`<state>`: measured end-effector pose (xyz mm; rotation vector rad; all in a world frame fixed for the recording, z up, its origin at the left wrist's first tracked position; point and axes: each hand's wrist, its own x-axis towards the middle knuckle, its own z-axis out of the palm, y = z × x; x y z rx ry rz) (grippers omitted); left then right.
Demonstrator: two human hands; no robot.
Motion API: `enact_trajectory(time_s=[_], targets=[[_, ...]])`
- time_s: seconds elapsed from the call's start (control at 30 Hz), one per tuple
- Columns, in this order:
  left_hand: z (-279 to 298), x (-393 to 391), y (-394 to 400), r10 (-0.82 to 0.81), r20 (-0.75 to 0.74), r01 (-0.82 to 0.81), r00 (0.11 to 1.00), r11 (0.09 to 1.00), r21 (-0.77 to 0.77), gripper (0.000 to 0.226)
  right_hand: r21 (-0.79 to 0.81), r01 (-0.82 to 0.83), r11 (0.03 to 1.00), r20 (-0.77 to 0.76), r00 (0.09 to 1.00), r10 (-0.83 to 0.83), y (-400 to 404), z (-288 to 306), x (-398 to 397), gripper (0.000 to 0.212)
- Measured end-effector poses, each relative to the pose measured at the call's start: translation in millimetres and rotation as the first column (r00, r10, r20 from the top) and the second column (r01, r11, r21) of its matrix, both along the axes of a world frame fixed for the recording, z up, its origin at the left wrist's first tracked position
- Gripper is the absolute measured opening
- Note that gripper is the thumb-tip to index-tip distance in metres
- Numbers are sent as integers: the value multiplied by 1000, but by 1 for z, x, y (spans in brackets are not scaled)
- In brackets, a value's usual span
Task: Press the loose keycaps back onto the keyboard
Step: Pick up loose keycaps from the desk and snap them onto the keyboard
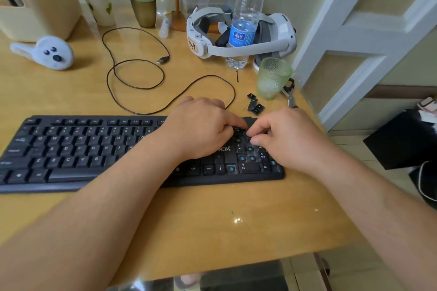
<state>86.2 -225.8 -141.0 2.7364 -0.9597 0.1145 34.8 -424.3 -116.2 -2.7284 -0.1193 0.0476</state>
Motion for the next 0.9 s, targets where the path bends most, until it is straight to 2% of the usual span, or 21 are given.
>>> enact_trajectory(time_s=[0.13, 0.3, 0.43, 0.53, 0.9], targets=[[1, 1, 1, -7, 0, 7, 1000, 1000, -5, 49, 0, 4, 1000, 40, 999, -4, 0, -2, -2, 11], [1, 1, 0, 5, -11, -5, 1000, 1000, -25, 58, -53, -64, 997, 89, 994, 69, 3, -6, -6, 15], [0, 2, 1, 6, -25, -7, 1000, 1000, -24, 58, -49, -45, 998, 109, 993, 50, 3, -9, -6, 17], [-1, 2, 1, 3, -26, -4, 1000, 1000, -26, 58, -31, -24, 999, 78, 997, 27, 3, -4, -3, 16], [0, 2, 1, 2, -37, -3, 999, 999, -32, 58, -125, -44, 991, -12, 999, 43, 12, 10, 3, 19]])
